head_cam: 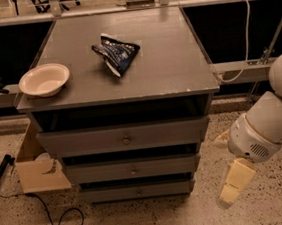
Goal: Open bottom drawer
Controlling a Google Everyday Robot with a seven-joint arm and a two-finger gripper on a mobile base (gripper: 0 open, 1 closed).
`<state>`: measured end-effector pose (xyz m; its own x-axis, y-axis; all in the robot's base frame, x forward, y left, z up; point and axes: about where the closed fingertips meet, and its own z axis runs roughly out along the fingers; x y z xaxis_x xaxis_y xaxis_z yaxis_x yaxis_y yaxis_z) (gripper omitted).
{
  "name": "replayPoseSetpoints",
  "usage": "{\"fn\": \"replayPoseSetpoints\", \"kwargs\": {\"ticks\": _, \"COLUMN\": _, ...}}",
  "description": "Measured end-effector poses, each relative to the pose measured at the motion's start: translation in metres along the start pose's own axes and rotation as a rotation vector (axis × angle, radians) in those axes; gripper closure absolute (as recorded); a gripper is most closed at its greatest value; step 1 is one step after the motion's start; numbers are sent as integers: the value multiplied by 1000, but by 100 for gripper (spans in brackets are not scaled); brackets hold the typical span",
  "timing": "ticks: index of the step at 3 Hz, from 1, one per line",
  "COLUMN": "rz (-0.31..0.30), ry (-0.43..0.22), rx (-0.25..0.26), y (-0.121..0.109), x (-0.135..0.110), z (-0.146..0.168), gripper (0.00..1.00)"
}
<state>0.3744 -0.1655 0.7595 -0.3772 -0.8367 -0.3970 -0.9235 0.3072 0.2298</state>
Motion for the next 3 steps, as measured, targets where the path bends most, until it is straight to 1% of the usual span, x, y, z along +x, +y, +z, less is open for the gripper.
{"fn": "replayPoseSetpoints", "kwargs": {"ticks": 1, "rz": 33, "ry": -85, "rx": -49, "y": -2, "x": 8, "z": 20, "gripper": 0}}
{"fn": "replayPoseSetpoints", "kwargs": {"ticks": 2, "rz": 36, "ry": -146, "rx": -76, "y": 2, "x": 12, "z": 29, "gripper": 0}}
{"fn": "replayPoseSetpoints", "kwargs": {"ticks": 3, "rz": 43, "ry": -171, "rx": -71, "y": 3, "x": 13, "z": 29, "gripper": 0}}
